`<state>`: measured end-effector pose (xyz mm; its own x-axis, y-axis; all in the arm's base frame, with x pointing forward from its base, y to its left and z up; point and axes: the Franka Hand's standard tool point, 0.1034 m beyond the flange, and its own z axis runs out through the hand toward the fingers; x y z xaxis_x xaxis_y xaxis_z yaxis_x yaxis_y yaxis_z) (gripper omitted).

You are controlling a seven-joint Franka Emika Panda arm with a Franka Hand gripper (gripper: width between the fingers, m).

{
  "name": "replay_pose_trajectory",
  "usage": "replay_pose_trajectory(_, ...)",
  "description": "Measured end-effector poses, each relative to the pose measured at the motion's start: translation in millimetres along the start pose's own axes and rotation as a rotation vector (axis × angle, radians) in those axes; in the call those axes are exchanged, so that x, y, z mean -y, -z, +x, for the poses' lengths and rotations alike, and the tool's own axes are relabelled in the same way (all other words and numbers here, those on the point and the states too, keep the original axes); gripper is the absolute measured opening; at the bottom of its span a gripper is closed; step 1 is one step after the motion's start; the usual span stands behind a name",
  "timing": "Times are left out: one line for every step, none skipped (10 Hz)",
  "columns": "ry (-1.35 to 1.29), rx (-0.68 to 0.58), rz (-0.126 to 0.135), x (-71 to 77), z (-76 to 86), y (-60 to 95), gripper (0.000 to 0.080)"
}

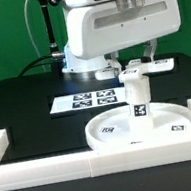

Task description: Assemble round table

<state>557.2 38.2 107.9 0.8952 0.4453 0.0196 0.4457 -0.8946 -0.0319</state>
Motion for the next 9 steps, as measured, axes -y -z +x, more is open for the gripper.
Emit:
replay_pose_trajectory(0.000, 0.000, 0.000, 0.0, 0.0, 0.0, 0.0442)
replay_pose_trajectory(0.000, 0.000, 0.000, -0.1, 0.0, 0.0, 0.0442)
replay_pose_trajectory(-0.004, 0.000, 0.000, 0.0, 0.0, 0.0, 0.0442)
replay_pose_trajectory(-0.023, 0.000, 0.000, -0.1, 0.0, 0.0, 0.0442)
replay_pose_trajectory(-0.022, 0.000, 0.000, -0.1, 0.0, 0.0, 0.0442)
replay_pose_trajectory(-0.091, -0.004, 0.005, 0.5, 0.4, -0.1, 0.0442)
replay_pose_trajectory(-0.217, -0.006, 0.008, 0.4, 0.3, -0.4, 0.0442)
replay_pose_trajectory(-0.328, -0.009, 0.008, 0.9, 1.0, -0.4, 0.0442)
replay_pose_trajectory(-0.449, -0.017, 0.006, 0.9, 1.9, -0.5, 0.0442)
